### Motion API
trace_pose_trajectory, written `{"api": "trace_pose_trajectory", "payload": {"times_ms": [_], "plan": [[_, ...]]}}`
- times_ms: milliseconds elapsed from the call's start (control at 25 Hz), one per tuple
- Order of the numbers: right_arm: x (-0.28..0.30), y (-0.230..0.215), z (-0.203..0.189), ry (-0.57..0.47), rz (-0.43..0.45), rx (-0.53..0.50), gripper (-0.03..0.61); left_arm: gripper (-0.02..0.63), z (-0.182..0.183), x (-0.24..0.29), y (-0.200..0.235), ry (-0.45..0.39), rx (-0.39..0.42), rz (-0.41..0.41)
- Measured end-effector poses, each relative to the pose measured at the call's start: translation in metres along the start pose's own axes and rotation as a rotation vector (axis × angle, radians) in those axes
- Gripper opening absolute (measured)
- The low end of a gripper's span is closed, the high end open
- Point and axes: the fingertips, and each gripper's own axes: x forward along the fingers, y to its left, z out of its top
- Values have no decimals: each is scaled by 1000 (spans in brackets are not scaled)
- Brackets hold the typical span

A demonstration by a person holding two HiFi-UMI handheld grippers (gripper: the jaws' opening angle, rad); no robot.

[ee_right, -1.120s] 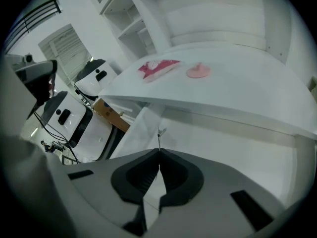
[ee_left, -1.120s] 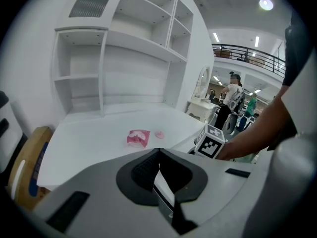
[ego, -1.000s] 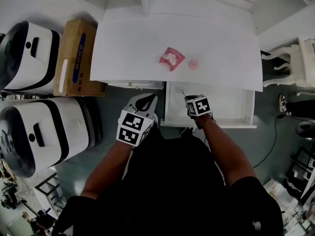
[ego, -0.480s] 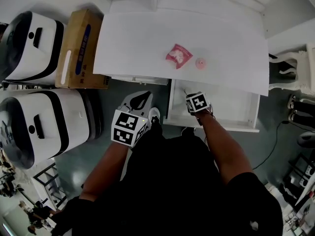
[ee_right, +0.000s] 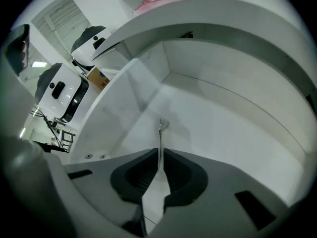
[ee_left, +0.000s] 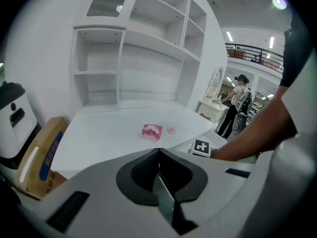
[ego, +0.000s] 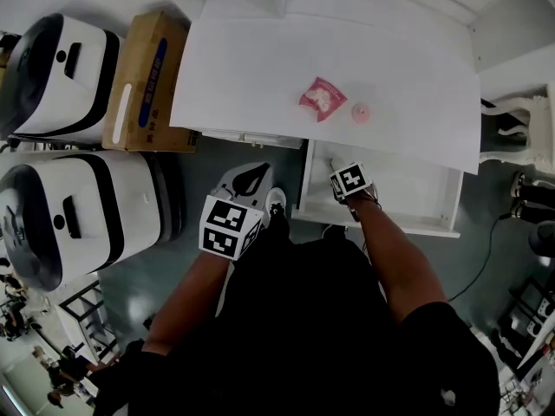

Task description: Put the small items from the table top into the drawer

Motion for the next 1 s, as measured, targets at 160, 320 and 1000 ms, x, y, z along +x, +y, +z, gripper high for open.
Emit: {"api": "trace_pose_trajectory", "payload": {"times_ms": [160, 320, 1000], "plan": [[-5, 1, -2, -6, -5, -8, 34, 11, 3, 2, -2, -5, 2, -10], [-20, 0, 4, -61, -7, -7, 35, 11, 6, 8, -6, -13, -3, -31], [-177, 25, 51, -497, 38, 73, 34, 11, -1, 31, -26, 19, -32, -130]]}}
